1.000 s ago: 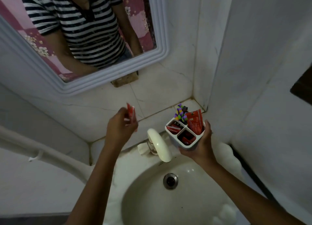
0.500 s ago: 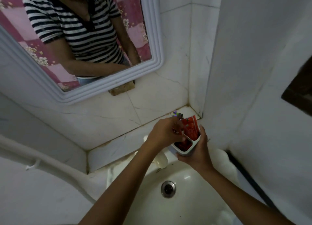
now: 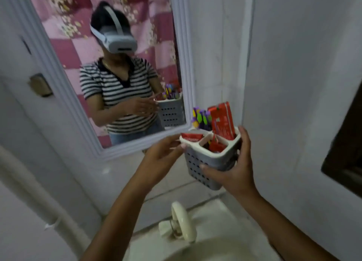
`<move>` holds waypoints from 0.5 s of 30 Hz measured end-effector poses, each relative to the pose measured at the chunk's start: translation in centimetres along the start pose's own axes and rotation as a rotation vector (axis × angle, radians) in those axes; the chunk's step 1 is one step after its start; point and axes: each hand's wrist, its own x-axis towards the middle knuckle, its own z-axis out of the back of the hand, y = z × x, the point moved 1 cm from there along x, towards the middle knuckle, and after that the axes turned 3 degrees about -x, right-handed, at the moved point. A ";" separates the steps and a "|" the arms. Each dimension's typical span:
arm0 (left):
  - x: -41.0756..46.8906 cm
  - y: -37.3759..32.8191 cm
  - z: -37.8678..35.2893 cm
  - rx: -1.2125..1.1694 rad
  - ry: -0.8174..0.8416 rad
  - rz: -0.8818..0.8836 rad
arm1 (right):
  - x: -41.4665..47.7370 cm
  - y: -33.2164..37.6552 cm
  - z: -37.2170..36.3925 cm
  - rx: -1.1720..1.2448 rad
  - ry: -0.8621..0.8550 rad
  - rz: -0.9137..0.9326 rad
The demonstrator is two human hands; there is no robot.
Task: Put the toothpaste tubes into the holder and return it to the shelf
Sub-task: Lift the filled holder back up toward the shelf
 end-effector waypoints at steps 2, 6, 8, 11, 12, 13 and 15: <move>1.0 -5.4 2.0 -0.060 -0.060 -0.152 | 4.3 5.0 0.3 0.073 -0.035 0.114; 3.2 -16.0 7.8 0.065 -0.195 -0.468 | 13.0 17.8 1.5 0.194 -0.118 0.292; 4.6 -21.0 10.7 0.300 -0.314 -0.605 | 17.2 24.4 2.3 0.254 -0.160 0.354; 7.1 -28.3 14.9 0.905 -0.618 -0.731 | 23.7 33.5 3.6 0.331 -0.209 0.426; 7.8 -30.5 15.9 1.083 -0.698 -0.754 | 25.6 36.3 3.9 0.362 -0.203 0.430; 8.8 -32.1 16.9 1.220 -0.749 -0.761 | 27.5 38.9 4.1 0.379 -0.194 0.424; 10.9 -34.3 18.7 1.408 -0.782 -0.718 | 30.6 43.5 4.3 0.355 -0.210 0.411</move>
